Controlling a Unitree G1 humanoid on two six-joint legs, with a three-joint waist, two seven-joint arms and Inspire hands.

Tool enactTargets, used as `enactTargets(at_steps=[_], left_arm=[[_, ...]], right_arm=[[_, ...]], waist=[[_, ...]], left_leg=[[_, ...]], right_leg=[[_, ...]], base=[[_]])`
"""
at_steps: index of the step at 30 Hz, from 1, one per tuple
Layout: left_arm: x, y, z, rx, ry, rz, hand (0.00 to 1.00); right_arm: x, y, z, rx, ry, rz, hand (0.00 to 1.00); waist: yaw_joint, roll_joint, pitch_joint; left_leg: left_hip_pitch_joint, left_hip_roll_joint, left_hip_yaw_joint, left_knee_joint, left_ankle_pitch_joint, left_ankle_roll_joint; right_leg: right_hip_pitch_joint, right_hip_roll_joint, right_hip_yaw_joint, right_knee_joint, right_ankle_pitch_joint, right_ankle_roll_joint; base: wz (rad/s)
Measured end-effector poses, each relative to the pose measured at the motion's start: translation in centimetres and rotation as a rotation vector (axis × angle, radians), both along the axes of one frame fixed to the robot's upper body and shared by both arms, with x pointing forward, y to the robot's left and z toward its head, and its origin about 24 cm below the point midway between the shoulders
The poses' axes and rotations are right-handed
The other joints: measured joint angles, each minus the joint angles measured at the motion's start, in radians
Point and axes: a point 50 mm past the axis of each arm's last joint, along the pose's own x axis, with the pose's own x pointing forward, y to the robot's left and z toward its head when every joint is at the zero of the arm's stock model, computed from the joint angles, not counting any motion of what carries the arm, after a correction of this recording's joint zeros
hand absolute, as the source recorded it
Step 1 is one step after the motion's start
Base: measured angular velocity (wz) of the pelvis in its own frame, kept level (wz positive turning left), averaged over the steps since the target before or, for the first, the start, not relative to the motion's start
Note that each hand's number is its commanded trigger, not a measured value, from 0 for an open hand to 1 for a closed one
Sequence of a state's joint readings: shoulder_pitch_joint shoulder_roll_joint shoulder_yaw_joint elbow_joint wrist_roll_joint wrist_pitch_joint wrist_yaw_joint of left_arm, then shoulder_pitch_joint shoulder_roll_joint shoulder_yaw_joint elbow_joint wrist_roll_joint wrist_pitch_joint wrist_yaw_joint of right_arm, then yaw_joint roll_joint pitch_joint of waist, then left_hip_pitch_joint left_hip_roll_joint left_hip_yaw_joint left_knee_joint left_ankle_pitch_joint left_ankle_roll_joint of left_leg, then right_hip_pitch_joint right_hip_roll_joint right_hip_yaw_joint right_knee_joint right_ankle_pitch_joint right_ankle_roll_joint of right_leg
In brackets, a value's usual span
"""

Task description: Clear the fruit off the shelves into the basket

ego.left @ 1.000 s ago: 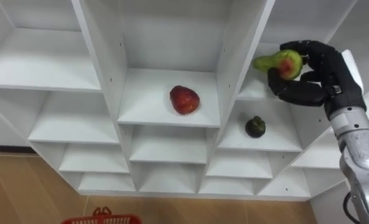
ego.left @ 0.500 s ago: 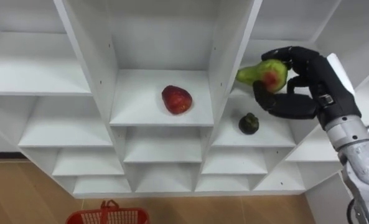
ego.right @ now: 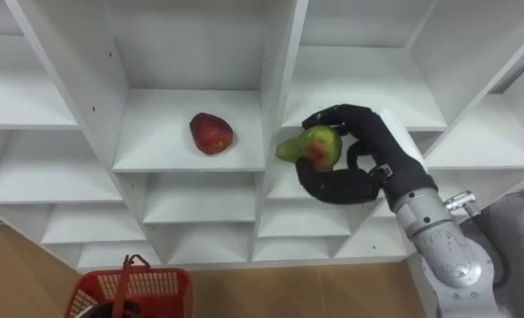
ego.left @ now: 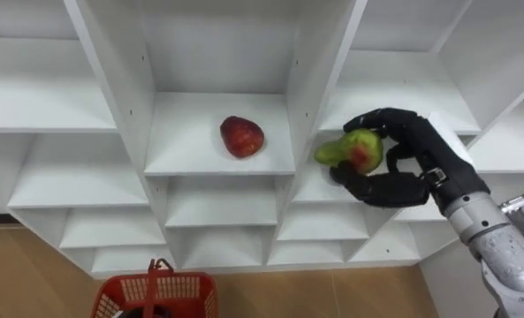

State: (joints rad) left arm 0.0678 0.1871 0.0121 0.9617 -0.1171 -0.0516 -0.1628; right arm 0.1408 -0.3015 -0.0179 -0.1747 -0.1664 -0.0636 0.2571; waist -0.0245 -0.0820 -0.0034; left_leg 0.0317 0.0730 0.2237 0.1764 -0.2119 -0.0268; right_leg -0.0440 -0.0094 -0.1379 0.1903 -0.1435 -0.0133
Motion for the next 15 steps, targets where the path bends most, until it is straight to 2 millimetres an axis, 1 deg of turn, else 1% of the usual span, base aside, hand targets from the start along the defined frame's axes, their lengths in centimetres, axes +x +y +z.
enactTargets(at_steps=[1, 3, 5, 6, 8, 11, 12, 15], left_arm=[[0.3, -0.1, 0.1, 0.0, -0.01, -0.006, 1.0], [1.6, -0.5, 0.5, -0.002, -0.045, -0.034, 1.0], [2.2, -0.7, 0.8, -0.003, -0.068, -0.046, 1.0], [2.5, -0.8, 1.0, -0.005, -0.083, -0.05, 1.0], [3.0, -1.0, 1.2, -0.009, -0.1, -0.06, 1.0], [3.7, -1.5, 1.5, -0.015, -0.119, -0.092, 1.0], [4.0, -1.6, 1.7, -0.015, -0.13, -0.098, 1.0], [4.6, -1.6, 2.0, -0.01, -0.151, -0.113, 1.0]], right_arm=[[0.0, 0.1, -0.1, 0.0, 0.004, 0.005, 1.0], [0.0, 0.2, -0.1, -0.002, 0.012, 0.023, 1.0], [0.0, 0.5, -0.2, -0.001, 0.022, 0.039, 1.0], [-0.1, 0.8, -0.4, -0.002, 0.029, 0.055, 1.0], [-0.1, 1.3, -0.7, 0.0, 0.05, 0.088, 1.0], [-0.2, 1.8, -1.3, 0.001, 0.082, 0.117, 1.0], [-0.2, 1.8, -1.5, 0.002, 0.093, 0.12, 1.0], [-0.3, 1.9, -2.0, 0.003, 0.115, 0.128, 1.0]], waist=[[-0.001, 0.0, 0.0002], [0.005, 0.004, 0.0034], [0.004, 0.004, 0.0066], [0.004, 0.003, 0.0127], [0.004, -0.001, 0.0183], [0.004, -0.007, 0.0172], [0.005, -0.01, 0.0156], [0.006, -0.013, 0.0143]], left_leg=[[-0.002, 0.0, 0.0, 0.002, 0.0, 0.0], [-0.002, 0.001, 0.0, 0.004, 0.0, 0.0], [-0.002, 0.002, 0.0, 0.005, 0.0, 0.0], [-0.002, 0.001, 0.0, 0.005, 0.0, 0.0], [-0.006, 0.002, 0.001, 0.008, 0.0, 0.0], [-0.016, 0.001, 0.0, 0.016, 0.0, 0.0], [-0.026, 0.002, 0.0, 0.023, 0.0, 0.0], [-0.041, 0.002, -0.007, 0.029, 0.0, 0.0]], right_leg=[[-0.001, 0.0, 0.0, 0.0, 0.0, -0.001], [-0.007, 0.0, -0.001, 0.01, 0.001, -0.001], [-0.01, 0.0, -0.001, 0.015, 0.001, -0.001], [-0.01, 0.0, -0.002, 0.015, 0.001, -0.002], [-0.012, 0.0, -0.002, 0.014, 0.002, -0.003], [-0.02, -0.001, -0.001, 0.015, 0.003, -0.003], [-0.027, -0.001, -0.002, 0.015, 0.005, -0.004], [-0.036, -0.001, -0.004, 0.015, 0.007, -0.005]], base=[[0.0], [-0.02], [-0.06], [-0.04], [0.0], [0.0], [0.0], [0.04]])
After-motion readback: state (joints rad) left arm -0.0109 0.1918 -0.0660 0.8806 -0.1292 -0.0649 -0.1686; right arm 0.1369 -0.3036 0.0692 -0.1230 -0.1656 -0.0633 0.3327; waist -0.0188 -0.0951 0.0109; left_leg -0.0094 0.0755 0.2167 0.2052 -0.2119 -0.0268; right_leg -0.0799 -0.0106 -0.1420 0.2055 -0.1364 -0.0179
